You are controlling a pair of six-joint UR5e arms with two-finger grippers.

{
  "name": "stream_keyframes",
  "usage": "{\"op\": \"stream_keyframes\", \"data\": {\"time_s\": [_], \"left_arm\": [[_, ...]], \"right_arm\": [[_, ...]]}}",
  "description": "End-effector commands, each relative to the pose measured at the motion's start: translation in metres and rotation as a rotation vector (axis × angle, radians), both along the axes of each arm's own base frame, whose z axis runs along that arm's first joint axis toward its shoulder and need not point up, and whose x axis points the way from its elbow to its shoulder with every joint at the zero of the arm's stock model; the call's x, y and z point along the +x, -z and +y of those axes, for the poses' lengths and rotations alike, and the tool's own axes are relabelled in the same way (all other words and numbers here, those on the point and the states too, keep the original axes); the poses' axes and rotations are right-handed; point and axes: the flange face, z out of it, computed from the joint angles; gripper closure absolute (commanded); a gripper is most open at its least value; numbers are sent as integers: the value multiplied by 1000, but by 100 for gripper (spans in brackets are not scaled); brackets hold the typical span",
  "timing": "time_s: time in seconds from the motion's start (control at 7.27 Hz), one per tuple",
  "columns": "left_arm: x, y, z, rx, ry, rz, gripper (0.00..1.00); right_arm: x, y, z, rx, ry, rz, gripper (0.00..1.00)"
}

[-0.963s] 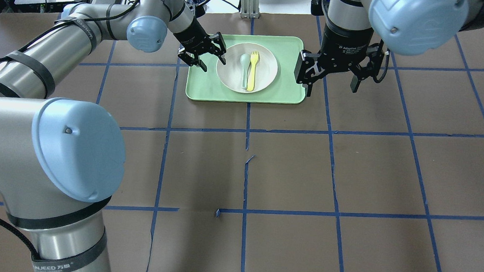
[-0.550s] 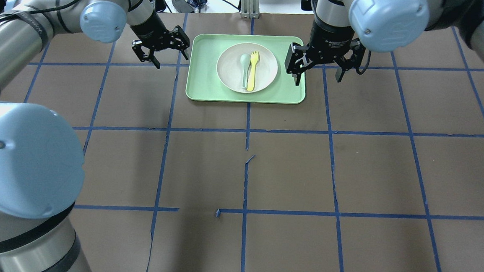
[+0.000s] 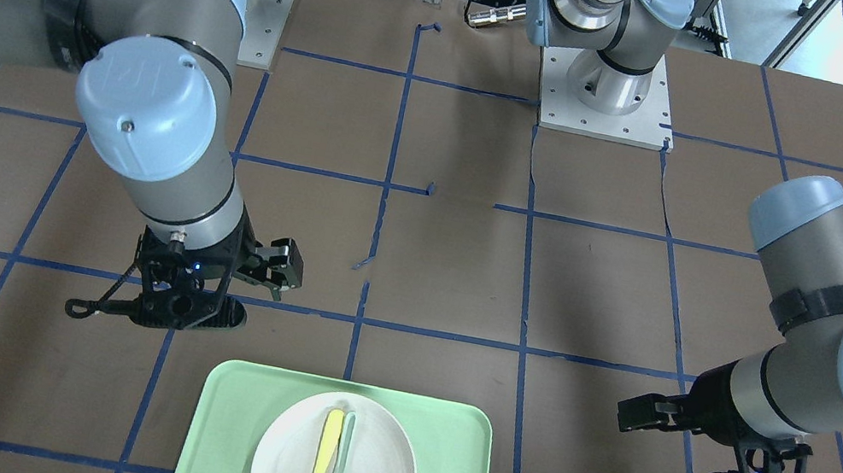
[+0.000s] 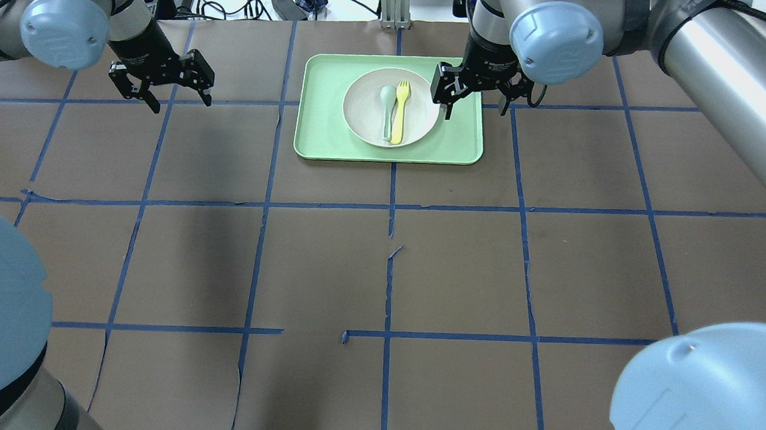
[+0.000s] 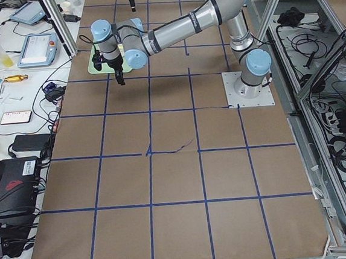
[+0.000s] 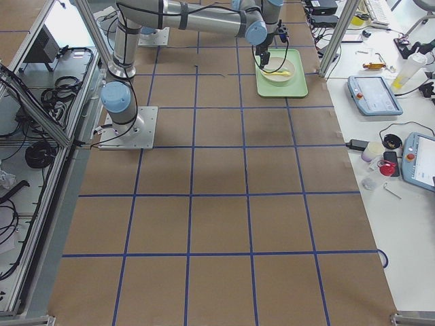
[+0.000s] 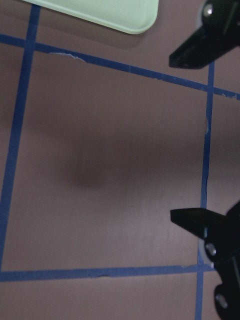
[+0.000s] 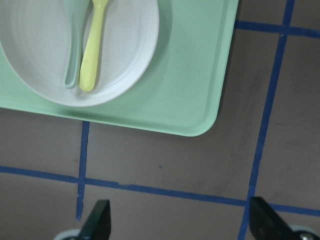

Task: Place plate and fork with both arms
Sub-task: 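Open the left gripper and withdraw it while the right gripper moves over the plate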

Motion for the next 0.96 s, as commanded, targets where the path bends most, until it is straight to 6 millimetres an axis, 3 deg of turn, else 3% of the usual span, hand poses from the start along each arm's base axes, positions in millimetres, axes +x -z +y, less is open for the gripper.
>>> {"op": "stream_keyframes", "data": {"time_s": [0.0, 0.14, 0.28, 0.83], "left_arm": [[-6, -1, 22, 11, 5, 0, 0], [-6, -4, 23, 6, 5, 1, 0], [-5, -6, 23, 2, 5, -1, 0], [-6, -4, 27, 0, 8, -2, 0]], "right_arm": [[15, 16, -50, -58, 0, -5, 17], [23, 33, -58, -42, 30, -8, 18], [32, 39, -58, -46, 72, -14, 49], [74, 85, -101, -67, 214, -33, 45]]}}
